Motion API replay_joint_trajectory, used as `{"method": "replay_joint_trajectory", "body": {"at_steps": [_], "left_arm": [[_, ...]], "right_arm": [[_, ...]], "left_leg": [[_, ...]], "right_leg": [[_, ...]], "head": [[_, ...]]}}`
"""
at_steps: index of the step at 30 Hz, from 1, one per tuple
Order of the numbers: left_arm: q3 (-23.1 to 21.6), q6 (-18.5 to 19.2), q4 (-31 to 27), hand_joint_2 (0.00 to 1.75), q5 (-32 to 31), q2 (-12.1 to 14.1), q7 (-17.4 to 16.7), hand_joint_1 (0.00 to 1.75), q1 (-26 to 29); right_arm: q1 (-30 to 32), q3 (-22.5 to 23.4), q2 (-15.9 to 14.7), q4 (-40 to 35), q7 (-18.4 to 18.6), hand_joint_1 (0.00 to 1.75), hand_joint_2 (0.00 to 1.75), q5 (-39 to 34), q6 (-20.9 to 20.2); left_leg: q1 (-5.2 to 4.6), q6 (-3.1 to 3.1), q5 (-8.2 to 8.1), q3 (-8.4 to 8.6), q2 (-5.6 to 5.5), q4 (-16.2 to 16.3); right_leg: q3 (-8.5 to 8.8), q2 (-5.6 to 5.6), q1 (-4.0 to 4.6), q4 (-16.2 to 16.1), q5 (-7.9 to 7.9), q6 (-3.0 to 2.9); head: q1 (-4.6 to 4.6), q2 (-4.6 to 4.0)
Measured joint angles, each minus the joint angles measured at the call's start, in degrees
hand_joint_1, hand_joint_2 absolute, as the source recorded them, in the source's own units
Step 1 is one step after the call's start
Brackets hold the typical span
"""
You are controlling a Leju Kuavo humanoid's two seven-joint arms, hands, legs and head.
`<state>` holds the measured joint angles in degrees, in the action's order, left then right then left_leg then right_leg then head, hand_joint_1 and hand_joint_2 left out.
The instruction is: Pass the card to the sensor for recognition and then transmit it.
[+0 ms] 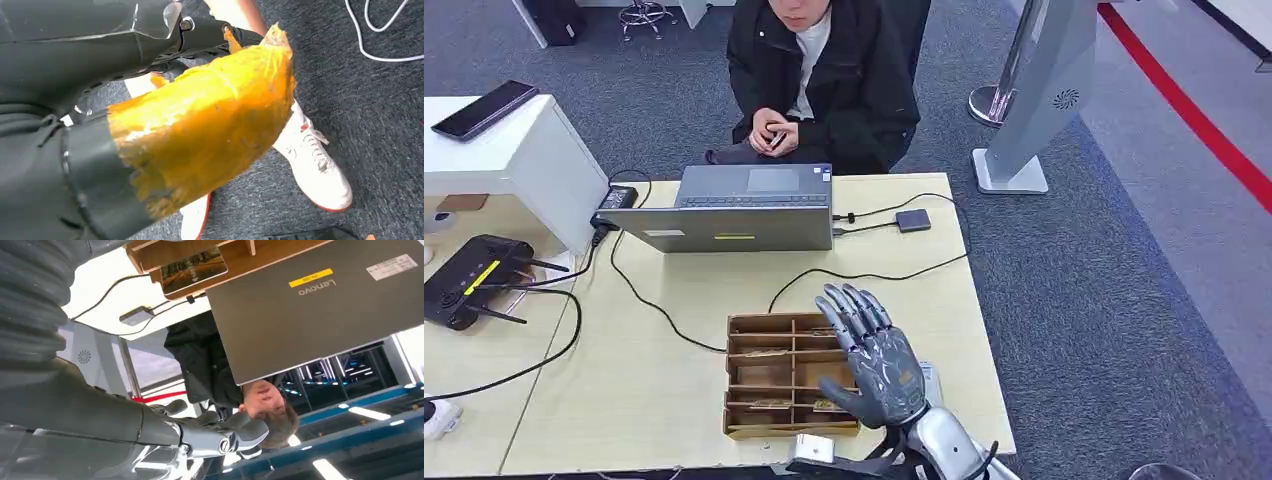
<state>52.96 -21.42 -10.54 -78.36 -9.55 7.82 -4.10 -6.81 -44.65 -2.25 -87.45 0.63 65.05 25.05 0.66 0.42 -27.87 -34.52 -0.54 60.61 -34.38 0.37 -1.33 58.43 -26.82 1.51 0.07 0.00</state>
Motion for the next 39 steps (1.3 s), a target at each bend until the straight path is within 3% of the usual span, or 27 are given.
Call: {"method": "replay_joint_trajectory", "body": {"at_steps": [23,39], "left_arm": [[0.0,0.3,0.0,0.00,-0.9,0.0,-0.3,0.00,-0.1],[-0.1,1.2,0.0,0.00,-2.0,0.0,-0.9,0.00,-0.4]], "right_arm": [[-2.5,-0.4,0.0,2.9,0.9,0.00,1.75,1.0,-3.1],[-5.4,-1.7,0.0,7.0,3.7,0.02,1.75,1.6,-7.6]], "left_leg": [[0.00,0.00,0.00,0.00,0.00,0.0],[0.00,0.00,0.00,0.00,0.00,0.0]], "right_leg": [[0.00,0.00,0.00,0.0,0.00,0.00],[0.00,0.00,0.00,0.0,0.00,0.00]], "head": [[0.00,0.00],[0.00,0.00]]}}
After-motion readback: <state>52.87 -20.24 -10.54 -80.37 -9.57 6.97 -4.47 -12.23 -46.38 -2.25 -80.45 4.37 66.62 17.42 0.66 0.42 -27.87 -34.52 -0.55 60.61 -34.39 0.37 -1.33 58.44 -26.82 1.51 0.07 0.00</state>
